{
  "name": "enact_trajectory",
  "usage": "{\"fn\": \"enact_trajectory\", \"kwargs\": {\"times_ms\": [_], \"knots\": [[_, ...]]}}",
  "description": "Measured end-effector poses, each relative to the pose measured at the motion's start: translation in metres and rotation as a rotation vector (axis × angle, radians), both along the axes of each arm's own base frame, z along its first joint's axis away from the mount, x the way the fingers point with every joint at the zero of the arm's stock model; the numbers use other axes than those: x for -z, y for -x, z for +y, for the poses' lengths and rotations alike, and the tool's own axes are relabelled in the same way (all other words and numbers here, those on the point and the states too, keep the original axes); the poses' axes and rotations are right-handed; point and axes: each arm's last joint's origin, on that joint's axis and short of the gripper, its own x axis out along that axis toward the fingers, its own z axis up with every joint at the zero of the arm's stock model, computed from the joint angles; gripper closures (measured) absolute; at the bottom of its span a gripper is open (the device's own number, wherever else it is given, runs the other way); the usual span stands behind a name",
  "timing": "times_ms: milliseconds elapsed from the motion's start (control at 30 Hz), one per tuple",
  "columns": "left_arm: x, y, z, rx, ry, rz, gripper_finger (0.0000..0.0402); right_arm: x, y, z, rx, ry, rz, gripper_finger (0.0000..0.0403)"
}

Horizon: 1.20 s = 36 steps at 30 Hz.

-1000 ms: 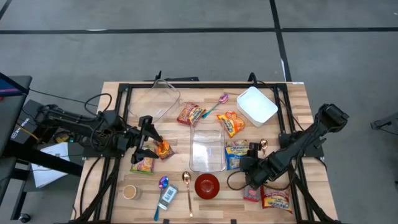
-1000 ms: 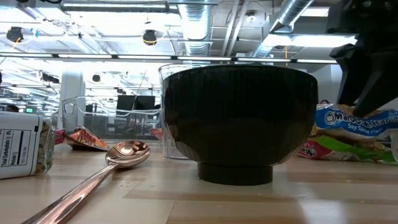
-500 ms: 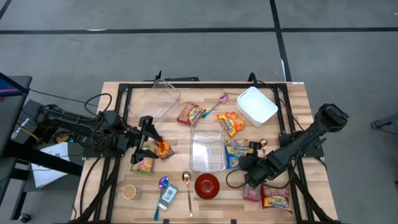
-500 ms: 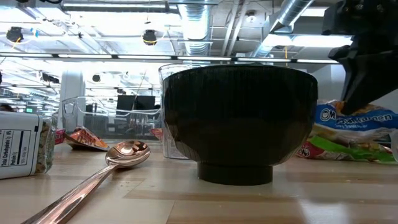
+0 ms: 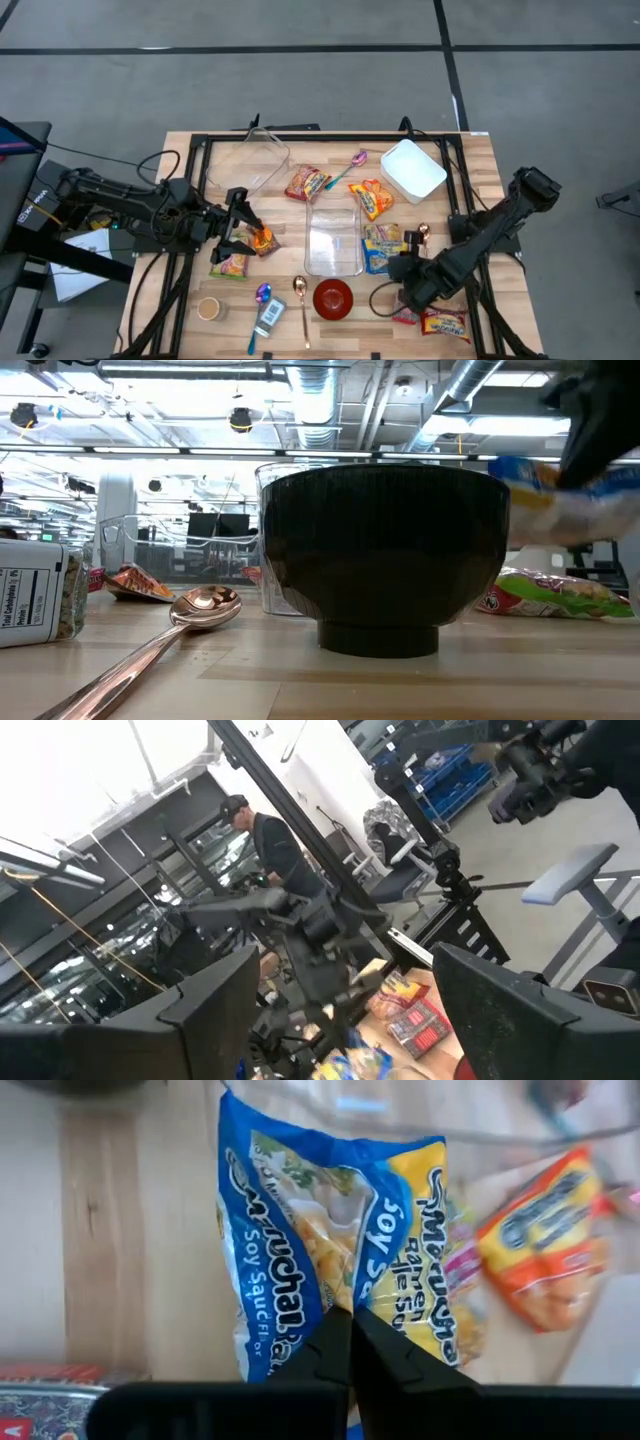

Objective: Pick & Place Food Item
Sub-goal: Put the blue noodle pack into the top transparent bin

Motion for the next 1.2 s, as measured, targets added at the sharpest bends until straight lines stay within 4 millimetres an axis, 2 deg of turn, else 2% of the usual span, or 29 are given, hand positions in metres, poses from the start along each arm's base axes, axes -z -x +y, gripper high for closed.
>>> {"fn": "enact_trajectory", "kwargs": {"times_ms": [267,500,733,900,1200], "knots": [[0.003,-0.002,0.001,-0.042,0.055,0.051,0.011,-0.03,0.007,0.015,-0.062,0.115,-0.105,0.0403],[0.012,-0.017,-0.001,-0.054,0.033,0.084,0.011,-0.044,0.0,0.018,-0.099,0.225,-0.214,0.0403],[0.024,-0.04,-0.004,-0.115,-0.03,0.057,0.011,-0.049,-0.016,0.015,-0.103,0.306,-0.312,0.0403],[0.032,-0.058,-0.007,-0.135,-0.083,-0.011,0.011,-0.056,-0.026,0.022,-0.16,0.365,-0.385,0.0403],[0.042,-0.111,-0.012,-0.218,-0.173,0.057,0.011,-0.066,-0.037,0.031,-0.257,0.378,-0.442,0.0403]]}}
